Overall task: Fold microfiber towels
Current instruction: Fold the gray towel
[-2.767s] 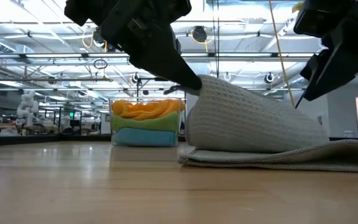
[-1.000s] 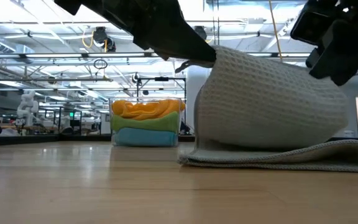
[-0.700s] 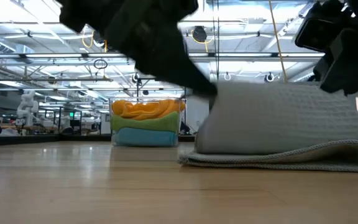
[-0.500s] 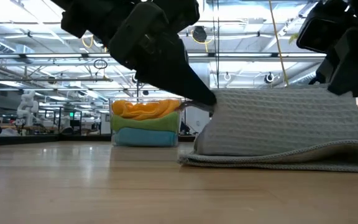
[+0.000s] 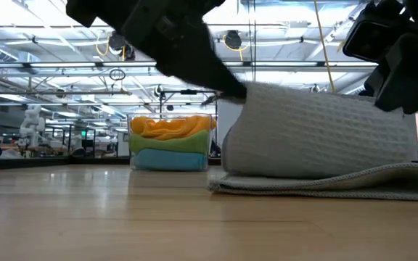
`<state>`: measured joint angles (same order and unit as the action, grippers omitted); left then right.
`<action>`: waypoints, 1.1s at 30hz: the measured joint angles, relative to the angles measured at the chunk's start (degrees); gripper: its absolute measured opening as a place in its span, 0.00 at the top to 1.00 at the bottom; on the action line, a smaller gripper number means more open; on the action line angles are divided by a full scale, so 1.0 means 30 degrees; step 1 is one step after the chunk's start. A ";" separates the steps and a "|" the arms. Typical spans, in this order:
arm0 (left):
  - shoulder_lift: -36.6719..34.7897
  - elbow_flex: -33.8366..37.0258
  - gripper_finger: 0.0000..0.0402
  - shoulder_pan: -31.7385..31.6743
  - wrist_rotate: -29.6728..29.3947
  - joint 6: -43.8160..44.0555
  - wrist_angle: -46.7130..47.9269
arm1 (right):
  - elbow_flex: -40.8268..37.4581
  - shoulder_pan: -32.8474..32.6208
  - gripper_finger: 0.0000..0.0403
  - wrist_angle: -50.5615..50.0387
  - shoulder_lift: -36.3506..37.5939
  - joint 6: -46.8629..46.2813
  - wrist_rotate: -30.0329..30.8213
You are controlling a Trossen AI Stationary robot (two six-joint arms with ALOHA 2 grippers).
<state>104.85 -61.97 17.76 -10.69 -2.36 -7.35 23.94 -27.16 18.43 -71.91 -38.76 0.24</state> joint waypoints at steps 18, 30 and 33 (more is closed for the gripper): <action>0.0565 0.0035 0.95 -0.0015 -0.0503 0.0803 0.0707 | 0.0000 0.0176 0.99 0.0038 -0.0194 0.0454 -0.0098; 0.0130 -0.0365 0.97 -0.2989 -0.2989 -0.3106 -0.1910 | -0.0022 0.3678 0.99 -0.7062 0.6241 0.3325 0.0865; -0.0665 -0.0482 0.98 -0.3861 -0.2991 -0.3619 -0.2221 | -0.0022 0.5036 0.99 -0.7857 0.7881 0.4444 0.0946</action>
<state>102.85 -63.42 6.18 -19.66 -13.21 -14.01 23.88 -12.05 -5.14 -48.26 -25.43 3.07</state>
